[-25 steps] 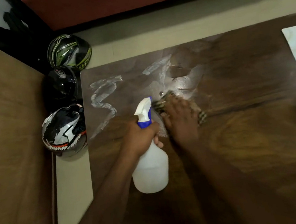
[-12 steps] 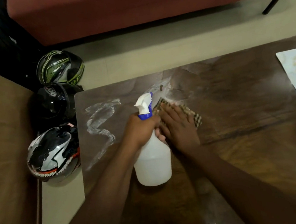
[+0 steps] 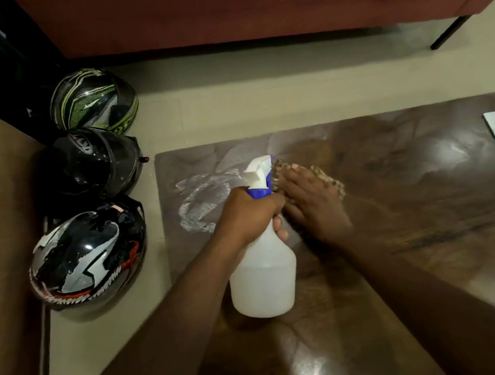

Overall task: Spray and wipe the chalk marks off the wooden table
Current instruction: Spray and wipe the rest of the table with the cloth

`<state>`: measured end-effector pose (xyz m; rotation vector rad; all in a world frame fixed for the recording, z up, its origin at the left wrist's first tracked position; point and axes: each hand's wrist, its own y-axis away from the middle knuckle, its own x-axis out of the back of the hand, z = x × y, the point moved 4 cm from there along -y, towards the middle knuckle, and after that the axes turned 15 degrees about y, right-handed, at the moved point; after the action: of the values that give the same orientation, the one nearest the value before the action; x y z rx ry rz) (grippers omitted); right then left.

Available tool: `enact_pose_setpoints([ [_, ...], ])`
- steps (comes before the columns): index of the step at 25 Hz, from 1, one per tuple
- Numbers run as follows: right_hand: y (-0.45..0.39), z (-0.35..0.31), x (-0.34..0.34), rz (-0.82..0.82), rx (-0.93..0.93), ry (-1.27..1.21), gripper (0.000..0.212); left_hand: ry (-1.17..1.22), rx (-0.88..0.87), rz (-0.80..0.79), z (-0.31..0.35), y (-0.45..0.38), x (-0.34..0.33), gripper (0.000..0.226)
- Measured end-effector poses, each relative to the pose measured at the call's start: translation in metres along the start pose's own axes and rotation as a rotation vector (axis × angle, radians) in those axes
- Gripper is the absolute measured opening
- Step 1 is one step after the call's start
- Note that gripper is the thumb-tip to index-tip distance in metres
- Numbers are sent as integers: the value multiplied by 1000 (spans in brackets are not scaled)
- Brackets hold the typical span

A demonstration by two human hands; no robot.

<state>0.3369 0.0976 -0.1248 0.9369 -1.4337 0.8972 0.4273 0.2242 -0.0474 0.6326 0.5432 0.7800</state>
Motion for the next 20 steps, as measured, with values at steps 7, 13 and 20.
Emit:
enact_pose_setpoints([
  [7, -79, -20, 10, 21, -351, 5, 46, -47, 1, -61, -1, -10, 34, 9],
  [13, -58, 88, 28, -25, -545, 136, 52, -2, 20, -89, 10, -7, 59, 16],
  [20, -55, -68, -3, 39, -6, 91, 46, -33, -32, 39, -5, -2, 94, 18],
])
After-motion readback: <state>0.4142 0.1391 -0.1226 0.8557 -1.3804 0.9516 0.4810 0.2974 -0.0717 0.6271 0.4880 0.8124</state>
